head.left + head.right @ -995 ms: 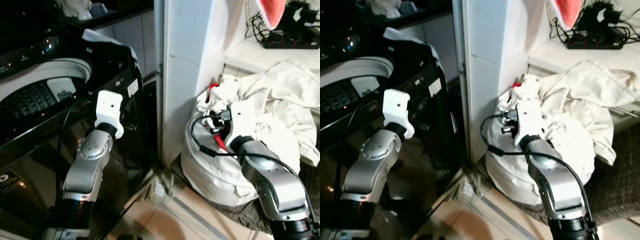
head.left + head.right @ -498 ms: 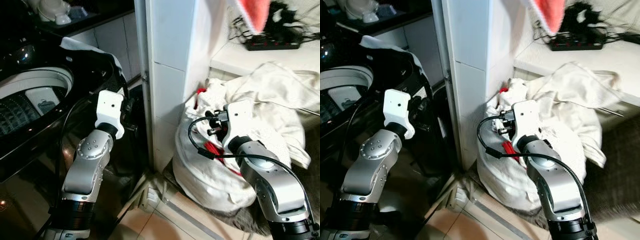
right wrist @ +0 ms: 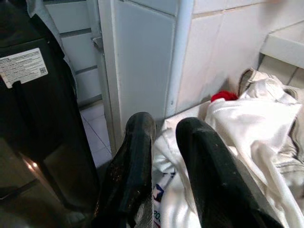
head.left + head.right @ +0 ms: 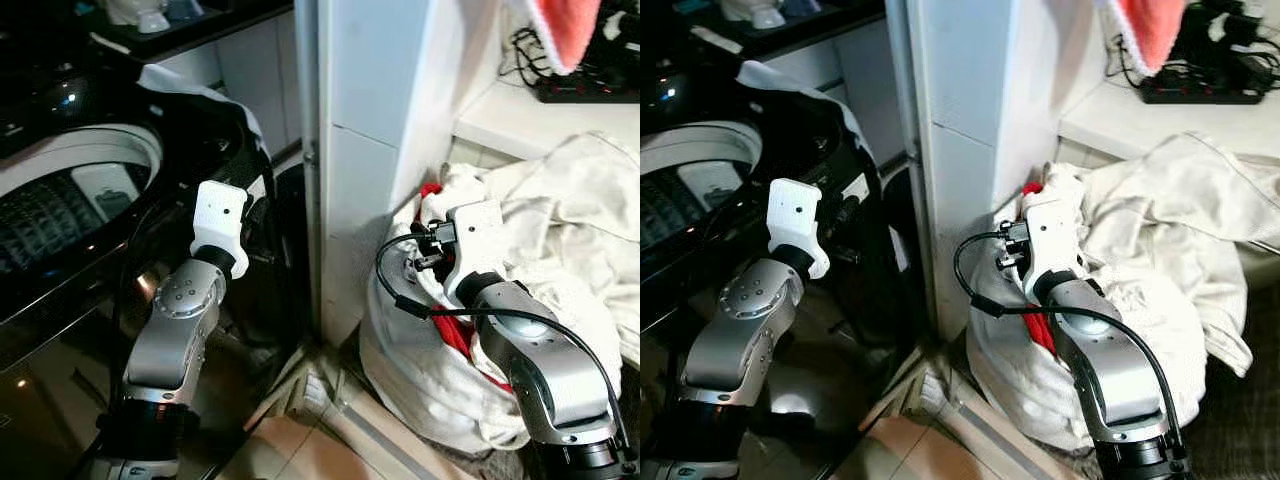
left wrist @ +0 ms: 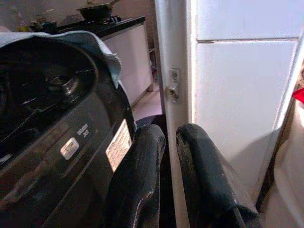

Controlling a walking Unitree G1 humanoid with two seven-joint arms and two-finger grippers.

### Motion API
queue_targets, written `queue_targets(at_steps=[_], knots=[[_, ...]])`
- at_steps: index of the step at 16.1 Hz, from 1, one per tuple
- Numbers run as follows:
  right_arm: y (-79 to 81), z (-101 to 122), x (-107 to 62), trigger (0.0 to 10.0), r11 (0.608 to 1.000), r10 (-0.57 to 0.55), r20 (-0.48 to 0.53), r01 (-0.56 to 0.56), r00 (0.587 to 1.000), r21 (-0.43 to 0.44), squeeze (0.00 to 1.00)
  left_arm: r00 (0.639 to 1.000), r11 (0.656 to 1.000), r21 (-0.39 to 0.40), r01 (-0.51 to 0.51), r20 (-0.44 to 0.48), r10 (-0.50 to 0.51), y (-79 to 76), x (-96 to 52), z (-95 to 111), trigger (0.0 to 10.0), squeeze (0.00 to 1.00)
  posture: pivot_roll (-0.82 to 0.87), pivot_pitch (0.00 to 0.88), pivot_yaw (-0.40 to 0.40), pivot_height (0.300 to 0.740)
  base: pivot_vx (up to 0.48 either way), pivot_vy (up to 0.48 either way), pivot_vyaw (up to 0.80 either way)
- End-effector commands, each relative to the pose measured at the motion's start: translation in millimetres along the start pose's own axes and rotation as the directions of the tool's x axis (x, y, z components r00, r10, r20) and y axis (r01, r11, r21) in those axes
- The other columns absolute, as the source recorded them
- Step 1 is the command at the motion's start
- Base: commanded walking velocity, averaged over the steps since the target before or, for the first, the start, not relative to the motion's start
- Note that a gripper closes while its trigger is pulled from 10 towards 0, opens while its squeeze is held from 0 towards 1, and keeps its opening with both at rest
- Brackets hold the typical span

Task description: Clothes washing

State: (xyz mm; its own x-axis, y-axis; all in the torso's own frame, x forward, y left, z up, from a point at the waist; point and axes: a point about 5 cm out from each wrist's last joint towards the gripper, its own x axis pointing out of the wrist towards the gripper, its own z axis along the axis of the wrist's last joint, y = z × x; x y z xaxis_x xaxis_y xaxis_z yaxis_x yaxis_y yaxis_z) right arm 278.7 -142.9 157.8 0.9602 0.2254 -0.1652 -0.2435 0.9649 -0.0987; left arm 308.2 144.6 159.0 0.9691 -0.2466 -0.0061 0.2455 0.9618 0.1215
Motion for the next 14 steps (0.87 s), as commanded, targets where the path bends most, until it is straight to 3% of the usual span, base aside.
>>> queue_targets(at_steps=[1, 14], knots=[[2.0, 1.8, -1.1, 10.0, 1.0, 0.012, 0.008, -0.012, 1.0, 0.004, 0.0, 1.0, 1.0, 0.007, 0.012, 0.001, -0.012, -0.4, -1.2, 2.4, 10.0, 0.0, 0.03, 0.0, 0.04, 0.74, 0.3, 0.0, 0.0], [3.2, 1.4, 0.5, 10.0, 1.0, 0.019, 0.003, -0.019, 1.0, 0.003, 0.0, 1.0, 1.0, 0.003, 0.02, -0.005, -0.02, -0.9, -0.5, 2.0, 10.0, 0.0, 0.03, 0.0, 0.037, 0.74, 0.303, 0.0, 0.0]])
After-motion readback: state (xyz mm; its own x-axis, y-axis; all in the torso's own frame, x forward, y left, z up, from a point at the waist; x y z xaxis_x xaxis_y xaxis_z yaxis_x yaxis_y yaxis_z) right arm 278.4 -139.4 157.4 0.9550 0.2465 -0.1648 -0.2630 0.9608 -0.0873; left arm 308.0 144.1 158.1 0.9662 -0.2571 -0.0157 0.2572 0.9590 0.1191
